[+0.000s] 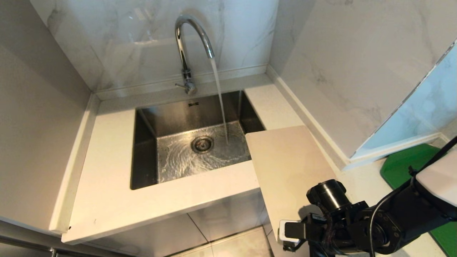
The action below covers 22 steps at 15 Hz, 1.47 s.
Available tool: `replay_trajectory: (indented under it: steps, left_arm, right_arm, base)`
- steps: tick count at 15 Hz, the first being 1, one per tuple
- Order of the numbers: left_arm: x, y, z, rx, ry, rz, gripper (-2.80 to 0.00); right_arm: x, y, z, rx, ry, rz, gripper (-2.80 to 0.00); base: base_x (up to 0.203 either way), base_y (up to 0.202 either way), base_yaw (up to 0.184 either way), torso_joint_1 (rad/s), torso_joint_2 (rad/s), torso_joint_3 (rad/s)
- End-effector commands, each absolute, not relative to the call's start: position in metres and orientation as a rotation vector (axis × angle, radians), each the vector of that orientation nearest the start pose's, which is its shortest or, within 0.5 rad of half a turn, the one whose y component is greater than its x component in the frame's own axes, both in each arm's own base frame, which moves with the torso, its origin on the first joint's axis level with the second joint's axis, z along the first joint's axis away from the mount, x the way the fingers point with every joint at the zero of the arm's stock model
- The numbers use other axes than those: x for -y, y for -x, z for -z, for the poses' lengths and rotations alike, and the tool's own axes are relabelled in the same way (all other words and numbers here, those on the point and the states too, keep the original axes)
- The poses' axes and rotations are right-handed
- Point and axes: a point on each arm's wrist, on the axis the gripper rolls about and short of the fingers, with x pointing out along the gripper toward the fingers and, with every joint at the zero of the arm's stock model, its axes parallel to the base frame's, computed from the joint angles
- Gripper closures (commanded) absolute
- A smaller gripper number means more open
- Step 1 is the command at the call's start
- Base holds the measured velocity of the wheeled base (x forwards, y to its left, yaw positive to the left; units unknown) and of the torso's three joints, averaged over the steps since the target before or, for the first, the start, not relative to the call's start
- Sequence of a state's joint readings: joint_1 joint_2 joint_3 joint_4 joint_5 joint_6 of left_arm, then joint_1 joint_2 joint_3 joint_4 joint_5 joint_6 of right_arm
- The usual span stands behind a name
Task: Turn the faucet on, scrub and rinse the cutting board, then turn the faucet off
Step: Pick up the cutting board
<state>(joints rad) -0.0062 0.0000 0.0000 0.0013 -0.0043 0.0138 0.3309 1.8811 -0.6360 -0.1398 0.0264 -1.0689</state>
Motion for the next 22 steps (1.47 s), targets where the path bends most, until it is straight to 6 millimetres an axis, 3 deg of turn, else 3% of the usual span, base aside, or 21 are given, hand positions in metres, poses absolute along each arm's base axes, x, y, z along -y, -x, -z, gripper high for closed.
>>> replay_trajectory:
  steps: [1,22]
  left_arm:
    - [0.0,0.023,-0.075,0.002,-0.014,0.011,0.0]
    - [0.0,0.023,-0.075,0.002,-0.015,0.011,0.0]
  right_arm:
    - [-0.088,-0.253,-0.048,-0.842,1.115,-0.897,-2.8]
    - [-0.095,-0.262,-0.035,-0.861,1.098,-0.94,-2.8]
  base:
    - [0.0,0.0,0.0,0.0,0.0,0.0]
    - [0.0,0.0,0.0,0.0,0.0,0.0]
